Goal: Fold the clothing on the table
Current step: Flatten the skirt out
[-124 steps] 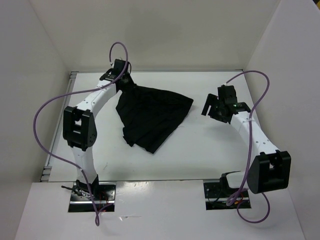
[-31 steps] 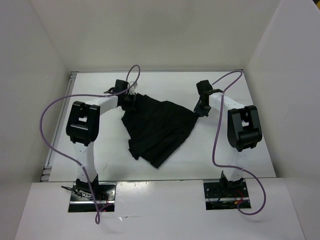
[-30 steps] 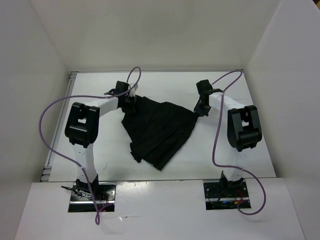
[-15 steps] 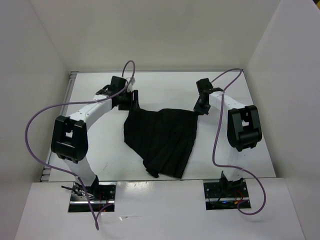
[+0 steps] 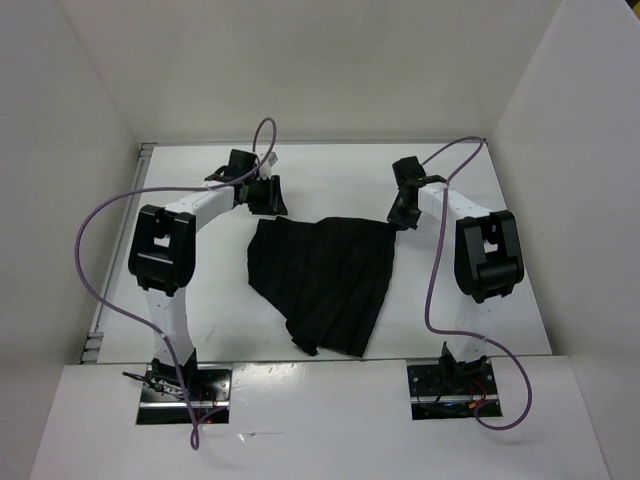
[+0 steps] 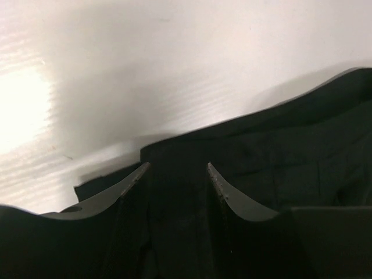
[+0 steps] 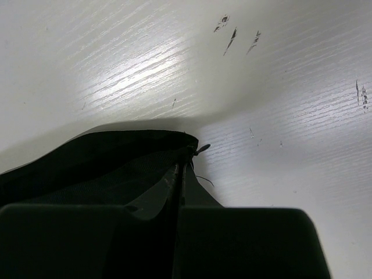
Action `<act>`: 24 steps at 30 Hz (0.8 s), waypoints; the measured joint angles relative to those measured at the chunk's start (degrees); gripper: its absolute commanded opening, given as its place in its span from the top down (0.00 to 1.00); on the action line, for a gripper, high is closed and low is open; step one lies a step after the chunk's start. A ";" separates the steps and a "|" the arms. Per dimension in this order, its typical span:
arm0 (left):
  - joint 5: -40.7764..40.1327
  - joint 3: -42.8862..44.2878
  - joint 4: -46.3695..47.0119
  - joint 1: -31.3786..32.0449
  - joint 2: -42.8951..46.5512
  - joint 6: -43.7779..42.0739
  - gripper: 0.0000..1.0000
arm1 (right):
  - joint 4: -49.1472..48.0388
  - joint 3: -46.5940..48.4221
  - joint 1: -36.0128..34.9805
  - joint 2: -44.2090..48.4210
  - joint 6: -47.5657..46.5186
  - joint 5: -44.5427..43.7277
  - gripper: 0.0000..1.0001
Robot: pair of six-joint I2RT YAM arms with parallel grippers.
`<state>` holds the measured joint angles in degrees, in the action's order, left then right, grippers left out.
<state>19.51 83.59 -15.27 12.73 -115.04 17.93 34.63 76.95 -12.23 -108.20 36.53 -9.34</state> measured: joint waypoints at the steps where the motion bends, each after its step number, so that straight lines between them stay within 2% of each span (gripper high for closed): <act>1: 0.31 0.76 -0.02 -0.13 -0.83 0.00 0.50 | 0.00 0.00 0.00 0.00 0.00 0.00 1.00; 18: 4.35 2.86 1.40 -2.49 -6.12 -0.04 0.50 | 0.17 0.00 0.00 0.00 0.00 -0.57 1.00; 22: 7.23 2.54 1.84 -2.49 -6.58 0.20 0.63 | 0.17 0.00 0.00 0.00 0.00 -0.59 1.00; 24: 7.98 2.47 1.95 -2.49 -6.71 0.15 0.63 | 0.20 0.00 0.00 0.00 0.00 -0.72 1.00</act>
<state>27.49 86.06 -13.32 10.24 -121.75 18.09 34.83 76.95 -12.23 -108.20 36.53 -10.07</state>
